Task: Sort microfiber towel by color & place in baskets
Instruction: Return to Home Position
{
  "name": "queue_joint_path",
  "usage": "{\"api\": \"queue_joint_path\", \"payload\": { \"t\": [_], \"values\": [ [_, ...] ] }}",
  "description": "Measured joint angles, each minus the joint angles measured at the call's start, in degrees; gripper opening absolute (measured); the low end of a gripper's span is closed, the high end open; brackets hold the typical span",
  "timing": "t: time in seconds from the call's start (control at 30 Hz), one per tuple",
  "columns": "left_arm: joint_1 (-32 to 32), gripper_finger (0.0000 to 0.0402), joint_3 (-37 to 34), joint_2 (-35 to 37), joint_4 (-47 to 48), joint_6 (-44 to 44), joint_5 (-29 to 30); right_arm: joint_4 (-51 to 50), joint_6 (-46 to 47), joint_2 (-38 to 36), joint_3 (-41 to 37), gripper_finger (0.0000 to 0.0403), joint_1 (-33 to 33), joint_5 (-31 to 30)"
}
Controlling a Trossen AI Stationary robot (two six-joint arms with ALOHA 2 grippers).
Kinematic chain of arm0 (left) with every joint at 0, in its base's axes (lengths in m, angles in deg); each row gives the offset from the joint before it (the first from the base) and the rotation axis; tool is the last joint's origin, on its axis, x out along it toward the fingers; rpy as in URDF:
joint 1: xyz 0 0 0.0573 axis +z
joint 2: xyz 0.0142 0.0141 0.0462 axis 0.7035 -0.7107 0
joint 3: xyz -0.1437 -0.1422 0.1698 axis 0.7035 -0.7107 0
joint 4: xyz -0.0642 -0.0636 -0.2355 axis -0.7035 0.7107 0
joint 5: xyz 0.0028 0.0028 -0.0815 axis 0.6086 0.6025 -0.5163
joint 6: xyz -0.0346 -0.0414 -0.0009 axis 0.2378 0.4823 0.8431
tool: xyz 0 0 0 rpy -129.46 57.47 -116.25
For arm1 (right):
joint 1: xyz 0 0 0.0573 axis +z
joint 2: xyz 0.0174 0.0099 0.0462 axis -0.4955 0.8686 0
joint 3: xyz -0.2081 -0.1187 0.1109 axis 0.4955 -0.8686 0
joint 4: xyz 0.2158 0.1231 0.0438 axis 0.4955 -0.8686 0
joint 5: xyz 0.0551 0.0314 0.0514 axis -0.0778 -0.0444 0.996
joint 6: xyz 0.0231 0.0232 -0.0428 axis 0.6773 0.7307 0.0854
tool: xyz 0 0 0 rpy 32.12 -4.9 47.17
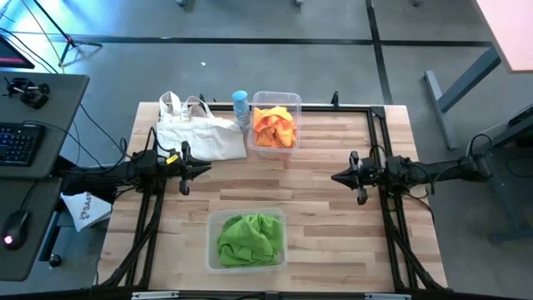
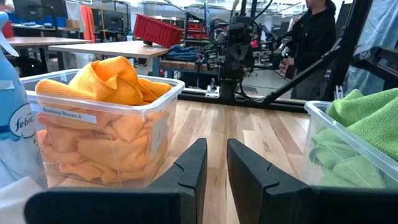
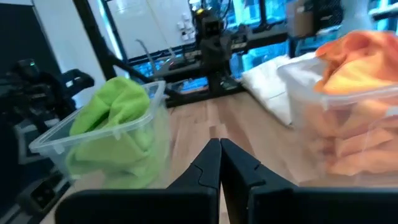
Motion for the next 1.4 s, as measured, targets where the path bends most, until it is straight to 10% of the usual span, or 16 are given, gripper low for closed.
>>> {"api": "queue_joint_path", "payload": {
  "t": [0.47, 1.4],
  "values": [
    [0.0, 0.0048, 0.0, 0.0, 0.0, 0.0, 0.0, -8.1, -4.2, -13.6, 0.0, 0.0000, 0.0, -5.0],
    [0.0, 0.0048, 0.0, 0.0, 0.0, 0.0, 0.0, -14.4, -7.1, -13.4, 0.0, 0.0000, 0.0, -4.0]
  ]
}}
